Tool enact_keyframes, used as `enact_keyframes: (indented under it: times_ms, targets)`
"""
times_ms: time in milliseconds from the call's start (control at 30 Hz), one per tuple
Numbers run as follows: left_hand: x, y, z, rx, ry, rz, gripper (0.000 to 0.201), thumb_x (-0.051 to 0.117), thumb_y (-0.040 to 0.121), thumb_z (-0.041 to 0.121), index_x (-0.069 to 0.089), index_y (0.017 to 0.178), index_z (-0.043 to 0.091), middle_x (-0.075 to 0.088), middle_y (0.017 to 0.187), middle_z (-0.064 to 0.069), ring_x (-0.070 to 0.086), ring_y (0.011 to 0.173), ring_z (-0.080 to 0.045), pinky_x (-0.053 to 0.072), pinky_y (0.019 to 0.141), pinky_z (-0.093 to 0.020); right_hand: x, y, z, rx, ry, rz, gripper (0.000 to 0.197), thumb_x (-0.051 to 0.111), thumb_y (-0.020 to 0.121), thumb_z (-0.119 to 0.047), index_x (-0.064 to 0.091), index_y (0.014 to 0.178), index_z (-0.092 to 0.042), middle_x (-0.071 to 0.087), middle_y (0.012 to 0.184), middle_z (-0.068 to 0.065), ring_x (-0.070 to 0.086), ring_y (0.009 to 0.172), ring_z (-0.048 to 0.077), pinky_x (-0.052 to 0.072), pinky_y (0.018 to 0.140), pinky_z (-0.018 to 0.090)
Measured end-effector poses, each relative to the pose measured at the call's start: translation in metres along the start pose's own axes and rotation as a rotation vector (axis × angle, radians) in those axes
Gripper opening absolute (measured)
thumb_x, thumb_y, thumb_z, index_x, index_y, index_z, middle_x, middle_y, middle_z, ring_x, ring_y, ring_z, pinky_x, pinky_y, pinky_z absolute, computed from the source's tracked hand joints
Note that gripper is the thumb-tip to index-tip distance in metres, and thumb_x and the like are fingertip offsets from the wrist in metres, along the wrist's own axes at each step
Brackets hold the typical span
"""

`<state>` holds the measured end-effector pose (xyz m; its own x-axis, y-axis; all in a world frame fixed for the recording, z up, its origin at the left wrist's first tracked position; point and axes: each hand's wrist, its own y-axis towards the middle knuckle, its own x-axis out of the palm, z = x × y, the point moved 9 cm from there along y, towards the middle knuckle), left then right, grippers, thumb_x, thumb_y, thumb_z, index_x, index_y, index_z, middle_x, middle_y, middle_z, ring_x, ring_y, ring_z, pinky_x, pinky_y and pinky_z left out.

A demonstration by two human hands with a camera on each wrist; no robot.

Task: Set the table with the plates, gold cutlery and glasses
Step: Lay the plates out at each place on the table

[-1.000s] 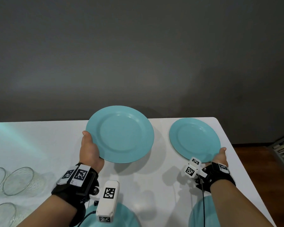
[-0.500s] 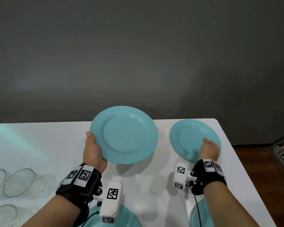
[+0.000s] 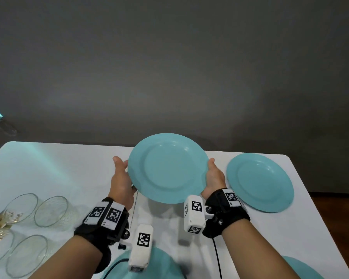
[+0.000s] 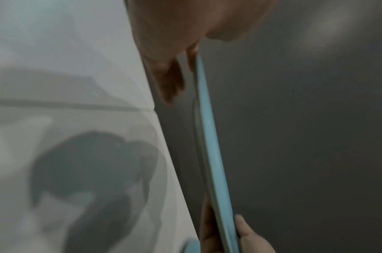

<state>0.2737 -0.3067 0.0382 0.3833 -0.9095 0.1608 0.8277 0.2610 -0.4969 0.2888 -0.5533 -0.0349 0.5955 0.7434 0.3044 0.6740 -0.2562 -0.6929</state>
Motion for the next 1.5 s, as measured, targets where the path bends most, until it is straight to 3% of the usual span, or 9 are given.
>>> enact_keyframes:
  times_ms: [100,233,367,467,633,833,1167,1300,1500]
  targets:
    - [-0.032,0.006,0.022,0.056,0.022,0.151,0.064,0.018,0.097,0.055,0.043,0.136,0.011,0.05,0.132,-0.014,0.047,0.122,-0.028,0.036,0.105,-0.038,0.01,0.01,0.01,0.005,0.032,0.032,0.044,0.042,0.098,-0.042,0.056,0.124,-0.009,0.063,0.118,0.011,0.063,0.1,0.032,0.048,0.092,0.055]
    - [-0.071,0.009,0.036,0.092,-0.046,0.243,0.063,0.02,0.097,0.053,0.048,0.131,0.007,0.053,0.118,-0.01,0.05,0.106,-0.025,0.041,0.098,-0.035,0.018,0.02,0.027,-0.01,-0.011,0.103,0.046,0.037,0.099,-0.041,0.054,0.126,-0.009,0.059,0.126,0.008,0.06,0.111,0.034,0.046,0.095,0.057]
    - [-0.098,0.007,0.039,0.103,-0.088,0.28,0.062,0.022,0.097,0.053,0.052,0.125,0.006,0.057,0.112,-0.009,0.054,0.101,-0.027,0.047,0.09,-0.037,0.013,0.052,0.054,0.009,-0.114,0.152,0.056,0.031,0.094,-0.053,0.056,0.124,-0.012,0.059,0.129,0.01,0.059,0.113,0.035,0.045,0.097,0.057]
    - [-0.112,0.004,0.038,0.099,-0.116,0.291,0.061,0.023,0.098,0.052,0.054,0.12,0.005,0.058,0.109,-0.011,0.055,0.097,-0.028,0.051,0.08,-0.034,0.011,0.06,0.064,0.027,-0.161,0.191,0.052,0.027,0.097,-0.049,0.053,0.127,-0.015,0.057,0.126,0.001,0.057,0.115,0.03,0.044,0.1,0.055]
    - [-0.123,0.002,0.037,0.109,-0.124,0.274,0.058,0.022,0.098,0.052,0.054,0.117,0.007,0.061,0.096,-0.007,0.058,0.084,-0.024,0.05,0.074,-0.031,-0.016,0.118,0.083,-0.048,-0.329,0.277,0.067,0.02,0.089,-0.056,0.05,0.132,-0.014,0.053,0.136,0.013,0.055,0.119,0.036,0.043,0.101,0.055]
    - [-0.123,0.002,0.033,0.097,-0.121,0.267,0.059,0.021,0.098,0.051,0.054,0.119,0.006,0.058,0.109,-0.011,0.058,0.084,-0.024,0.05,0.074,-0.03,0.007,0.045,0.062,-0.021,-0.548,0.276,0.056,0.019,0.103,-0.034,0.049,0.133,0.004,0.048,0.139,0.022,0.048,0.126,0.039,0.038,0.107,0.042]
    - [-0.116,-0.001,0.029,0.075,-0.101,0.258,0.06,0.021,0.098,0.052,0.054,0.119,0.006,0.059,0.109,-0.01,0.056,0.095,-0.029,0.05,0.077,-0.034,0.004,0.041,0.08,0.0,-0.525,0.223,0.059,0.032,0.098,-0.046,0.055,0.123,0.002,0.06,0.124,0.02,0.059,0.108,0.041,0.049,0.093,0.05]
    - [-0.113,-0.004,0.025,0.072,-0.1,0.246,0.058,0.021,0.098,0.052,0.054,0.116,0.008,0.058,0.109,-0.01,0.056,0.096,-0.029,0.045,0.084,-0.037,0.002,0.033,0.089,0.044,-0.391,0.174,0.047,0.037,0.099,-0.04,0.056,0.12,-0.002,0.059,0.104,0.014,0.062,0.095,0.041,0.052,0.086,0.056]
    - [-0.112,-0.009,0.02,0.063,-0.111,0.238,0.056,0.021,0.098,0.052,0.054,0.113,0.009,0.058,0.109,-0.01,0.056,0.095,-0.029,0.05,0.077,-0.035,0.001,0.028,0.093,0.069,-0.353,0.12,0.048,0.04,0.098,-0.039,0.054,0.124,-0.001,0.061,0.118,0.022,0.062,0.093,0.038,0.056,0.079,0.05]
